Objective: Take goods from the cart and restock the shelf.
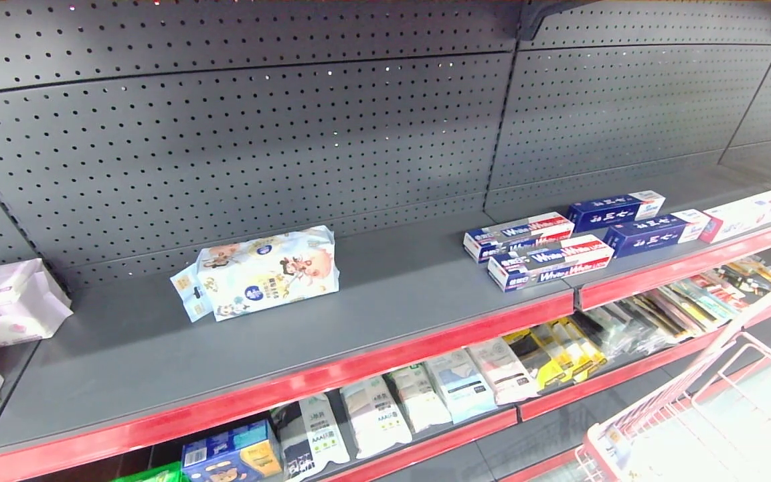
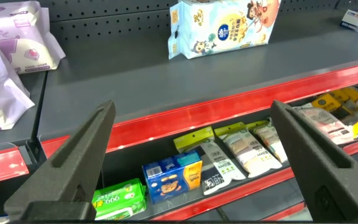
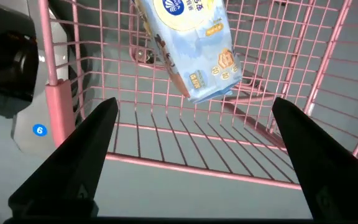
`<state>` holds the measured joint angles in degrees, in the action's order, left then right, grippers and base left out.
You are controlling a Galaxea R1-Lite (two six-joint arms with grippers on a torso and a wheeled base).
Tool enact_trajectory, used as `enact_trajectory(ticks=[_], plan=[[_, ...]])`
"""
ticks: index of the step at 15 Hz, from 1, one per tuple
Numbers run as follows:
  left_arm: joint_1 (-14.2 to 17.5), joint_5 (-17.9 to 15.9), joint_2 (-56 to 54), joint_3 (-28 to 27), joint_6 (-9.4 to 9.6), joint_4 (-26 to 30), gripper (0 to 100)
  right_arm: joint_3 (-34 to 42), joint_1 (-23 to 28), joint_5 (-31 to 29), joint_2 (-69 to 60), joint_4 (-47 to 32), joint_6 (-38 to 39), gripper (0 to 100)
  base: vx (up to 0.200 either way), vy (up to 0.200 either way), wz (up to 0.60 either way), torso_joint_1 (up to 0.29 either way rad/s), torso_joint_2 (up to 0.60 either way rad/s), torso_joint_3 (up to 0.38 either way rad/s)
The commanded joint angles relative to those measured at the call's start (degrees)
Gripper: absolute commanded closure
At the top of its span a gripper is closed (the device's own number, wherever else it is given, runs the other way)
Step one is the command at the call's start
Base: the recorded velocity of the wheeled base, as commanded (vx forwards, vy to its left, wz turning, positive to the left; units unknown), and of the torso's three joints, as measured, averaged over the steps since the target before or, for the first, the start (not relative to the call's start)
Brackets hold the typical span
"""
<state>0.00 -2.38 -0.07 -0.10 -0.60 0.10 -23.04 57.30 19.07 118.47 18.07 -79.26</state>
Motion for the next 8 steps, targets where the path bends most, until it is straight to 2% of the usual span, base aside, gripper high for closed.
enact_trajectory(ticks=[1, 8], plan=[[0.0, 0.0, 0.1, 0.0, -0.02, 0.0, 0, -0.6, 0.0, 0.0, 1.4, 0.5, -0.5, 0, 0.000, 0.000, 0.00, 0.000, 0.00, 0.000], [0.0, 0.0, 0.1, 0.0, -0.02, 0.0, 0, -0.7, 0.0, 0.0, 3.0, 2.5, -1.3, 0, 0.000, 0.000, 0.00, 0.000, 0.00, 0.000]])
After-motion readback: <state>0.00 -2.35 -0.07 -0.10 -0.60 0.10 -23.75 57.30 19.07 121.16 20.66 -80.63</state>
